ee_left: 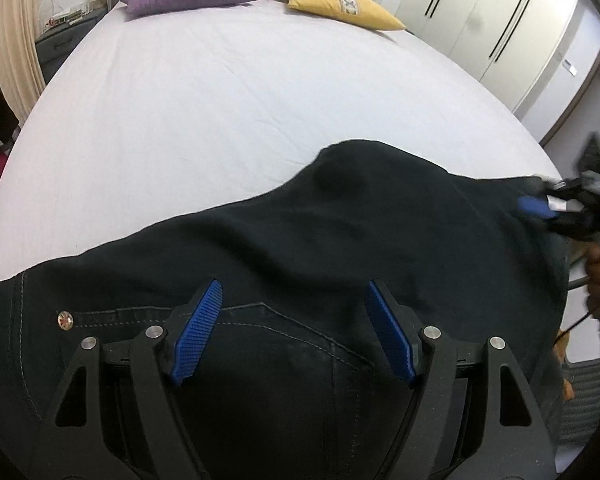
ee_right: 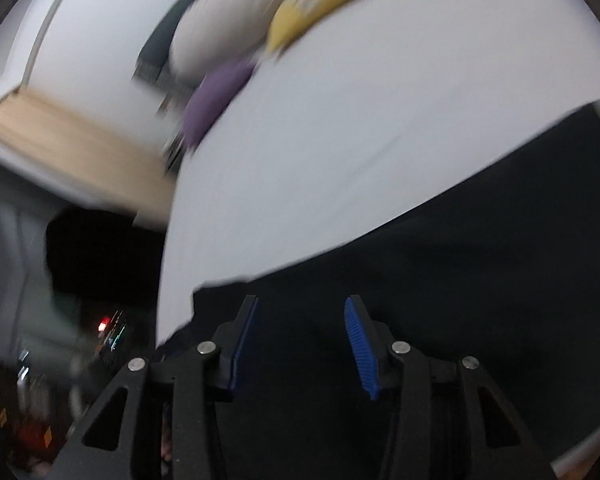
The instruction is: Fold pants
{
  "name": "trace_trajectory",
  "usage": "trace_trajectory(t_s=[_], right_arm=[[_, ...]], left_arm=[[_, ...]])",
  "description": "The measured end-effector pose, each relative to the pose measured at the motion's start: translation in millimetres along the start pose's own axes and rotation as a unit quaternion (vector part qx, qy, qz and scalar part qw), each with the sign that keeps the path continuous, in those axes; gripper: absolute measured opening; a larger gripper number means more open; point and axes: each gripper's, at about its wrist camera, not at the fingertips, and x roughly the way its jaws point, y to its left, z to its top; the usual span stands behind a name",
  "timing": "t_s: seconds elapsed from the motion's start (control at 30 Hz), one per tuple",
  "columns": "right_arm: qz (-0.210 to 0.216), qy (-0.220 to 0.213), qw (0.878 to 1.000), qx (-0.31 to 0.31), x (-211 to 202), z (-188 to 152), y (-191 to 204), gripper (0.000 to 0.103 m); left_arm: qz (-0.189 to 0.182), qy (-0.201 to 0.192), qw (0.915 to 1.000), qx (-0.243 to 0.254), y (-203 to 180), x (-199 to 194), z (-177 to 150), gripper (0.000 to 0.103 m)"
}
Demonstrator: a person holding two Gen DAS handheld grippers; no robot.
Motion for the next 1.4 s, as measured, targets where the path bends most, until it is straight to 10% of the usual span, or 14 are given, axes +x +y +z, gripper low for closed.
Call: trace_trajectory(t_s=[0.07,0.13,0.27,0.4,0.53,0.63,0.8,0.9,1.03,1.23,1.3,1.4], right_arm=[[-0.038,0.018,0.999,0.013,26.0,10.4,-19.0,0.039],[-0.052,-0.005,0.997,0.055,26.4,24.3,-47.2,0.000],[-0.127,-0.122,0.976,0.129,-14.3,49.5,-91.3,0.000],[-0.169,-0.143,0.970,0.102,-30.5,50.5,-58.6,0.014],[-0.005,-0.052,0.998,-0.024,17.1,15.4,42.8,0.025],[0.058,0.030,0.994,-0.085,76.9,-18.2,96.5,0.031],[0.014,0.104,0.992,-0.076,158.1,-17.6,92.2,0.019],[-0.018,0.050,0.998,-0.035,149.9,13.5,65.1,0.000],[-0.098,-0.027,0.995,0.019,118.1,44.5,31.4,0.004],[0.058,0.053,0.995,-0.065,113.6,-10.9,91.6,0.030],[0.039,0.084,0.990,-0.103,126.9,-35.1,100.0,0.037],[0.021,0.093,0.993,-0.065,119.3,-49.9,58.8,0.017]], left_arm=[[-0.012,-0.006,0.9999,-0.008,5.8,0.1,-1.0,0.073],[-0.011,-0.015,0.9998,-0.008,13.0,-2.1,-2.4,0.073],[-0.032,-0.028,0.9987,-0.028,30.9,-7.0,-5.5,0.073],[-0.034,-0.033,0.9985,-0.029,37.6,-8.8,-7.9,0.073],[-0.030,-0.033,0.9986,-0.027,37.7,-6.3,-6.6,0.073],[-0.035,-0.039,0.9981,-0.031,35.4,-5.3,-7.3,0.073],[-0.033,-0.050,0.9972,-0.045,39.4,-8.0,-11.6,0.073],[-0.026,-0.057,0.9960,-0.064,53.3,-11.2,-13.1,0.073],[-0.031,-0.062,0.9938,-0.086,67.7,-15.4,-9.5,0.073],[-0.022,-0.066,0.9942,-0.082,69.8,-9.9,-9.7,0.073],[-0.022,-0.067,0.9939,-0.084,71.9,-9.6,-10.0,0.073],[-0.027,-0.065,0.9936,-0.088,70.0,-8.7,-13.9,0.073]])
